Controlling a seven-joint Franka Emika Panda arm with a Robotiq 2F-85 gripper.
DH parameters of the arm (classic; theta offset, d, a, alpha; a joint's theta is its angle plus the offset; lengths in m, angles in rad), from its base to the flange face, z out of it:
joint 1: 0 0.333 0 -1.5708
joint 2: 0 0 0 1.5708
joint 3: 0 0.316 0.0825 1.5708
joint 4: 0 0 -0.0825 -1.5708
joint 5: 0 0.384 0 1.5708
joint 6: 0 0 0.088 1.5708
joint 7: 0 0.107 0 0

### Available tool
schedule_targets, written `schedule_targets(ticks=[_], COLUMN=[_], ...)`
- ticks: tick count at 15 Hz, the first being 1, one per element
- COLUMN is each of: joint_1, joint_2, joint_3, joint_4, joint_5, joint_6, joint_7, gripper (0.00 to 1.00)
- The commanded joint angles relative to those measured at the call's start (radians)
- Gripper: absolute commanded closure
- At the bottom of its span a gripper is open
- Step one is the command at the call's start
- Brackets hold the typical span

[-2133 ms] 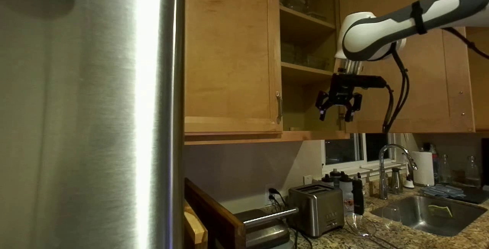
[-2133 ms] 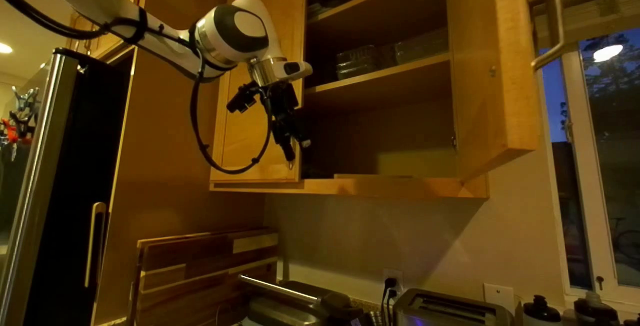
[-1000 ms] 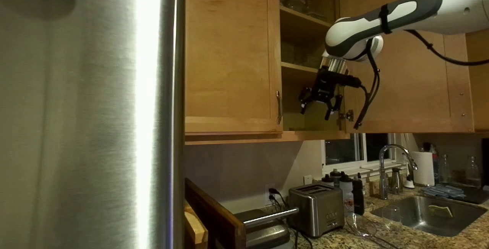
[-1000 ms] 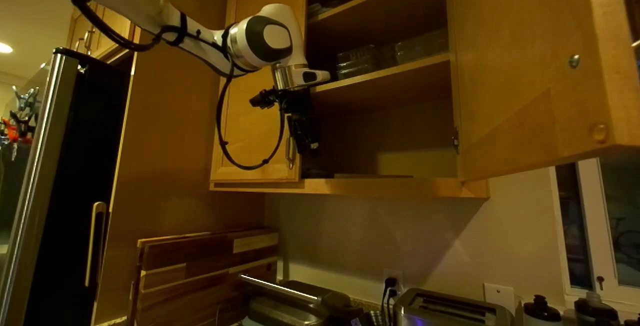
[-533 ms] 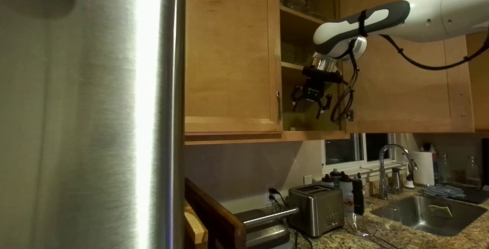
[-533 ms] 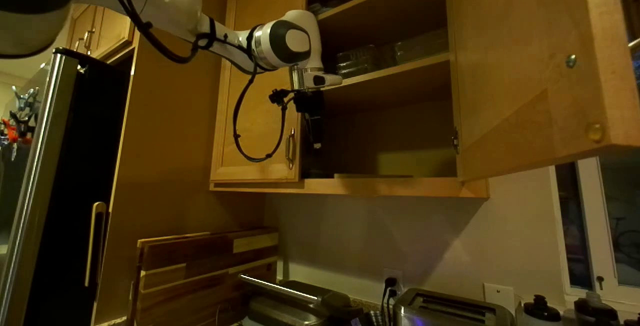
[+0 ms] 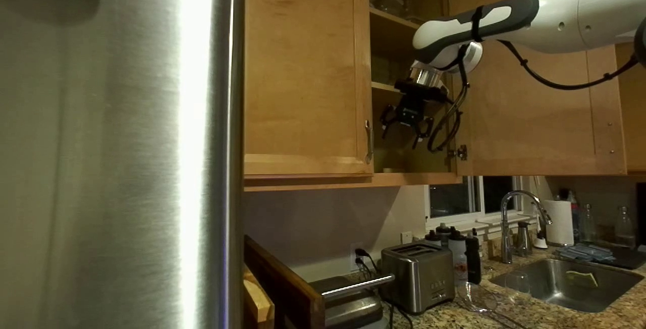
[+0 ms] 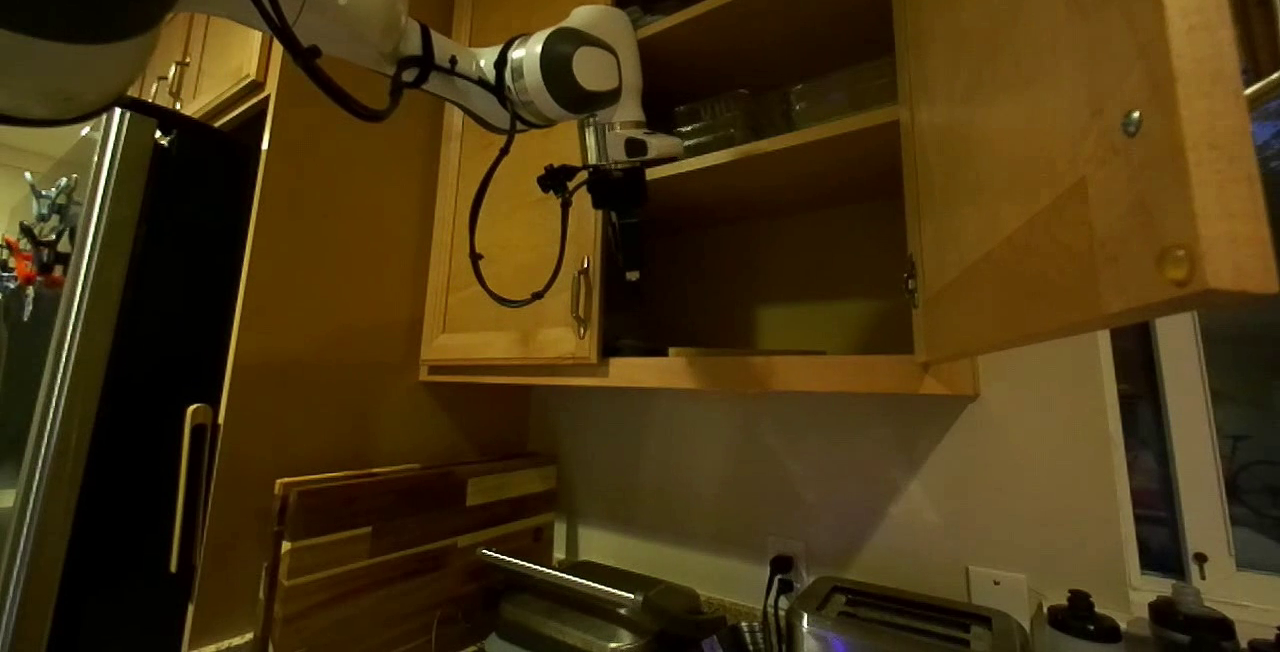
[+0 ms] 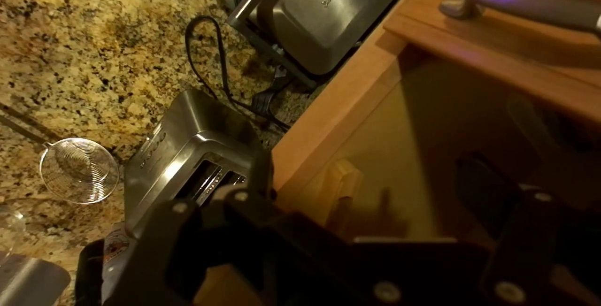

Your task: Remove the wooden tongs from the cabinet on top of the toaster, put them on the fridge and close the cabinet

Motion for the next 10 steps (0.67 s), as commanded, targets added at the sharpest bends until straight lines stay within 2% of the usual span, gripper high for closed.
schedule_targets(ticks=[1, 5, 10], joint_1=[0.0, 0.007, 0.003], joint_2=[0.0, 0.066, 0.152], joint_3=[0.0, -0.014, -0.031], joint_4=[0.0, 0.107, 0.246], joint_5=[0.0, -0.032, -0.014], joint_6=[0.0, -0.168, -0.313], joint_7=[0.0, 0.149, 0.245], gripper=[0.0, 0.0, 0.0])
